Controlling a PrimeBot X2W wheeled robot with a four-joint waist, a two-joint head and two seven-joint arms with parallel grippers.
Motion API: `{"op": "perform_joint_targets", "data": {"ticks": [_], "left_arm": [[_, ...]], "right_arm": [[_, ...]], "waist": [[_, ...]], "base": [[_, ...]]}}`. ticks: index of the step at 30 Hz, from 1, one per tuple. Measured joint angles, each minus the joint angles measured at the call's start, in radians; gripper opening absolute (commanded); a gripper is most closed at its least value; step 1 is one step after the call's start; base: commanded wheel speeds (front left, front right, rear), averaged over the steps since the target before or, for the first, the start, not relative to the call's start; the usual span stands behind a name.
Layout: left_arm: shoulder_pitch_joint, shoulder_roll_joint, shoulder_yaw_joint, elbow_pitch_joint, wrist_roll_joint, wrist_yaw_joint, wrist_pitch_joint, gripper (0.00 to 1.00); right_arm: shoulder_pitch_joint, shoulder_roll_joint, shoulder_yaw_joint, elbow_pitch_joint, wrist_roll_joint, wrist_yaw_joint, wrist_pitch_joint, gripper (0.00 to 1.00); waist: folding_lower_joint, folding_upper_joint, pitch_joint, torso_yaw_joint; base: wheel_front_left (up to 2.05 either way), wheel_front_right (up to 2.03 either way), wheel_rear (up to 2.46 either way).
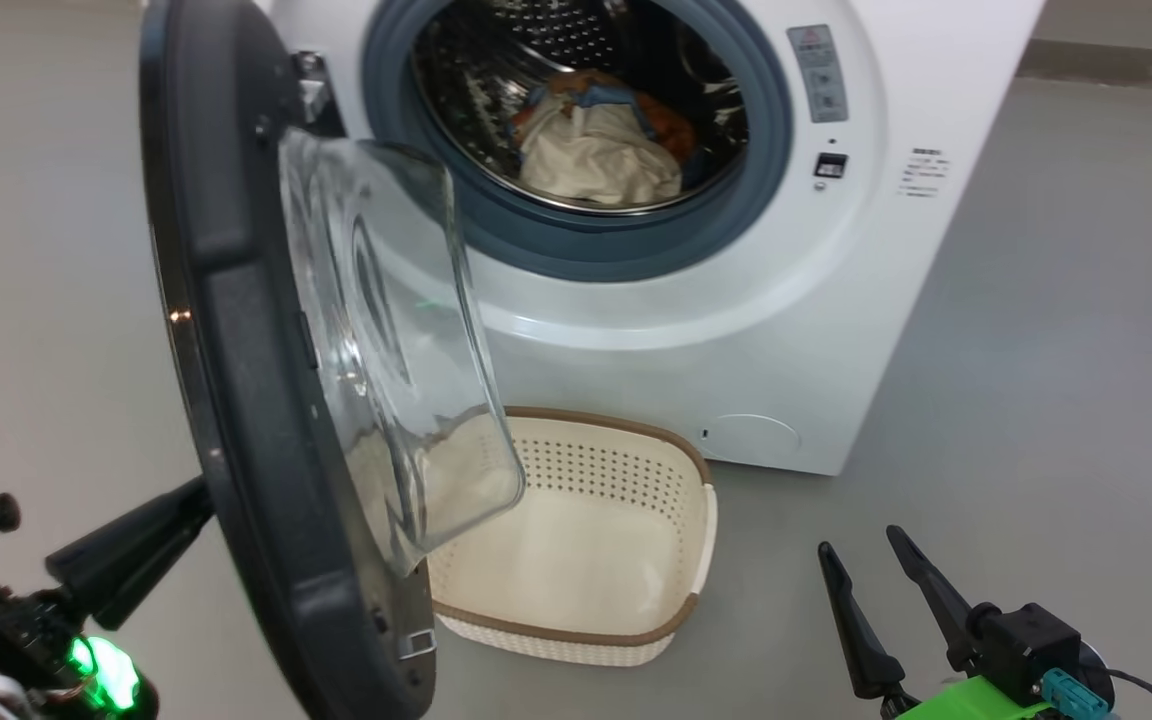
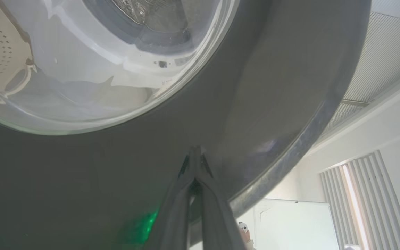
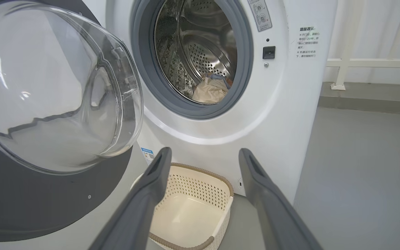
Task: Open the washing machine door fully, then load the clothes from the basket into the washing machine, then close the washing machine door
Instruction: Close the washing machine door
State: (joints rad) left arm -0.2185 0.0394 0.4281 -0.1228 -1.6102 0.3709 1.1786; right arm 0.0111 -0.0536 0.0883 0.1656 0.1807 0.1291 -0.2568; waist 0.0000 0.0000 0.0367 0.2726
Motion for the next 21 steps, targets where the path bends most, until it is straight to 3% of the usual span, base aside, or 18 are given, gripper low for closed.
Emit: {"op": "perform_joint_targets", "data": {"ticks": [6, 13, 21], "left_arm": [[0.0, -0.001, -0.064, 0.003, -0.054, -0.012, -0.074, 0.0], [-0.011, -0.001, -0.196, 0.058, -0.163, -0.087, -0.242, 0.0], [-0.072, -0.001, -0.302, 0.167, -0.201, -0.163, -0.377, 0.0]], "right_arm": [[-0.013, 0.001, 0.0, -0.007, 0.006, 0.0, 0.0, 1.0], [-0.012, 0.001, -0.002, -0.008, 0.007, 0.0, 0.0, 1.0], [-0.013, 0.001, 0.008, -0.007, 0.007, 0.0, 0.0, 1.0]], "waist": [[0.0, 0.0, 0.003, -0.042], [0.0, 0.0, 0.005, -0.109], [0.0, 0.0, 0.006, -0.154]], "base": [[0.0, 0.0, 0.0], [0.0, 0.0, 0.0], [0.0, 0.0, 0.0]]}}
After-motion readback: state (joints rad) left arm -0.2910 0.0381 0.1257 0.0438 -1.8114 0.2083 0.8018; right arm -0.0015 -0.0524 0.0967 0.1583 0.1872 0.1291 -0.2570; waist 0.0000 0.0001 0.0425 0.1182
